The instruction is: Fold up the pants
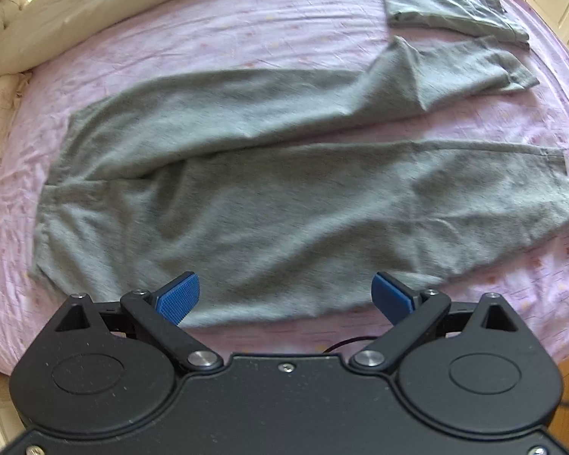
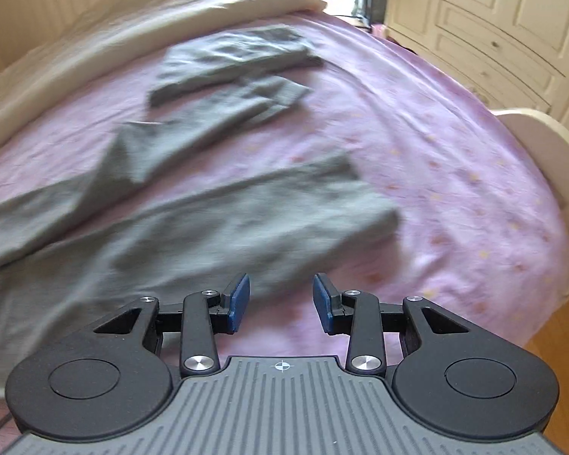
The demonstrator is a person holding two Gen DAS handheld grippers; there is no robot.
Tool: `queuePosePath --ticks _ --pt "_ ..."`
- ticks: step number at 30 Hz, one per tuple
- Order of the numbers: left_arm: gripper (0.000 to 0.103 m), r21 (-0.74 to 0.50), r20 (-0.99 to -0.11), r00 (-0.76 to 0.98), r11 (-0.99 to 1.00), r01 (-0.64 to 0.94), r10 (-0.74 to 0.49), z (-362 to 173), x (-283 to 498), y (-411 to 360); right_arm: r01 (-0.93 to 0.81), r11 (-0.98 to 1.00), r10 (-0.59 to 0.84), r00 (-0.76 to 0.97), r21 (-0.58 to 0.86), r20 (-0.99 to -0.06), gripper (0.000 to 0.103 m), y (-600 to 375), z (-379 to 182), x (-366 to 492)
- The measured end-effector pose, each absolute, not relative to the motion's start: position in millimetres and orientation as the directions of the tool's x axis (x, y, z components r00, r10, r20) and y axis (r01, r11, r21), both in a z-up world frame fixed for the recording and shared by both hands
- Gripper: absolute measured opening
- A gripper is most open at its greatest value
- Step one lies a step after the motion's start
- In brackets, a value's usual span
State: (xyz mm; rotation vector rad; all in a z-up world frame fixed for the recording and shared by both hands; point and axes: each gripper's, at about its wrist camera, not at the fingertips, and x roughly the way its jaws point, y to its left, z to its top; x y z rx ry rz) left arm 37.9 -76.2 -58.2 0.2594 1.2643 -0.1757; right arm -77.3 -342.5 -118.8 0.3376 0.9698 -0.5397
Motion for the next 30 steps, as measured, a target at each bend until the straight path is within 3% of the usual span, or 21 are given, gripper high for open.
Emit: queuePosePath --ticks 11,15,25,29,30 --pt "0.097 0.165 -0.968 0.226 0.952 0.258 0.107 -84.3 21.7 -146.3 0.632 0.748 -0.139 0.452 0.206 -0.881 0.036 -451.9 -175.6 -65.3" --pt "0.097 0.187 -0.964 0.228 0.956 0.225 0.135 -82.8 22.3 -155.4 0.617 0.737 -0.081 0.484 0.274 -0.871 0.038 -468.1 -185.6 -46.3" --pt "0.097 0.208 -0.963 0.207 0.964 0.165 0.173 -86.9 23.0 -165.3 0.637 0.727 -0.082 0.449 0.254 -0.890 0.040 -477.3 -185.6 -32.9" --pt "0.097 0.210 -0.962 0.209 0.964 0.166 0.174 -86.0 23.5 -168.9 0.673 0.655 -0.033 0.480 0.344 -0.877 0.043 -483.3 -193.2 -38.1" --pt "0.097 0.211 -0.962 0.210 0.963 0.170 0.173 -86.5 24.0 -170.0 0.654 0.662 -0.007 0.493 0.365 -0.870 0.039 -485.7 -192.8 -36.5"
